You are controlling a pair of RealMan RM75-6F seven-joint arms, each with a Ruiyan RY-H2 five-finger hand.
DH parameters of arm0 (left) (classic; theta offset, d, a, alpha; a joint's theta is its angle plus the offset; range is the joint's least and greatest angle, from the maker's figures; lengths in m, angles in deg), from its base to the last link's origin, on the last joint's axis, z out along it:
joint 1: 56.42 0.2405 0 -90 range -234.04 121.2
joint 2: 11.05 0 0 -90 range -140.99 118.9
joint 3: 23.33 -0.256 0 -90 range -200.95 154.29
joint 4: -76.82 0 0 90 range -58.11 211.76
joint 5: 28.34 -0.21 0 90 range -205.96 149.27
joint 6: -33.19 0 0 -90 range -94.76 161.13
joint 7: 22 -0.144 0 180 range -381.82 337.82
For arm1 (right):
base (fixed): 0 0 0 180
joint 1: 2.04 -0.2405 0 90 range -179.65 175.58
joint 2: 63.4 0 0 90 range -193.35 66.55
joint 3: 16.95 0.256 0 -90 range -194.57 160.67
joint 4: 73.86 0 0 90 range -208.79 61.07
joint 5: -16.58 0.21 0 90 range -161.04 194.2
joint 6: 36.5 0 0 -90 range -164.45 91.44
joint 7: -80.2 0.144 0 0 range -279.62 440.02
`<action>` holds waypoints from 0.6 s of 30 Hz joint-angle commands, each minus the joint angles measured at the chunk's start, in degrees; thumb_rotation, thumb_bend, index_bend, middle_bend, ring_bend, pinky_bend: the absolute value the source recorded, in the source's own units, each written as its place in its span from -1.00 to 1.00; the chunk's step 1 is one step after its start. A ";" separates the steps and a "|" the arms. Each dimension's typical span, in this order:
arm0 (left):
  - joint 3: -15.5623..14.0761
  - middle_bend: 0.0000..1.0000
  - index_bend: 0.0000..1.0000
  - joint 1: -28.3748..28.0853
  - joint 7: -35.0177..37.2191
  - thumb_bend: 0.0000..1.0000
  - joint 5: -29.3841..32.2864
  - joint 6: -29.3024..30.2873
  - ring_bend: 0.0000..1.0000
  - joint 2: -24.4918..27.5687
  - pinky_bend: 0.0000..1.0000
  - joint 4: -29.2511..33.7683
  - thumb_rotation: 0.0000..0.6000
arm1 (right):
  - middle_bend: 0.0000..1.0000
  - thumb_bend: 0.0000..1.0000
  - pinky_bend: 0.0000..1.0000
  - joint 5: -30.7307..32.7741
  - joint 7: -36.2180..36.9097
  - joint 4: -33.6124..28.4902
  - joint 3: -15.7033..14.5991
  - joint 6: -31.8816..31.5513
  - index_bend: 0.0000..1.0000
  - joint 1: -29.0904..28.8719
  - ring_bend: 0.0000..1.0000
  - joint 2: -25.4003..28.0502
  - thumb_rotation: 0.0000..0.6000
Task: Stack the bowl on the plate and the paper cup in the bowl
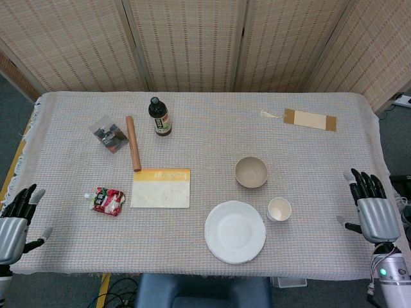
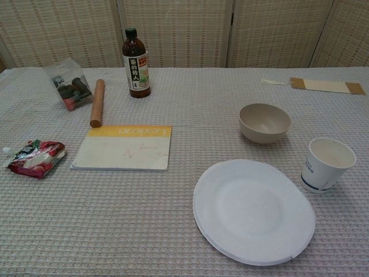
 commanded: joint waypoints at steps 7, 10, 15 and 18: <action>1.33 -0.96 -0.87 -0.78 -2.00 -0.38 3.18 -2.22 -1.00 -1.00 -0.51 -0.64 1.00 | -1.00 -0.73 -1.00 13.83 -3.71 -11.84 8.19 20.94 -1.00 -13.86 -1.00 10.73 1.00; 1.51 -0.96 -0.87 -1.12 -2.41 -0.38 3.40 -2.66 -1.00 -1.35 -0.51 -1.23 1.00 | -1.00 -0.73 -1.00 21.57 -6.72 -13.13 10.48 27.78 -1.00 -19.53 -1.00 12.55 1.00; 1.48 -0.96 -0.87 -1.51 -2.18 -0.38 3.62 -3.49 -1.00 -1.49 -0.51 -1.15 1.00 | -1.00 -0.75 -1.00 30.69 -11.65 -12.87 10.89 33.27 -1.00 -26.44 -1.00 12.22 1.00; 1.57 -0.96 -0.88 -1.66 -1.90 -0.38 3.52 -3.50 -1.00 -1.66 -0.51 -1.35 1.00 | -1.00 -0.78 -1.00 34.02 -14.52 -12.10 10.07 34.43 -1.00 -29.52 -1.00 10.74 1.00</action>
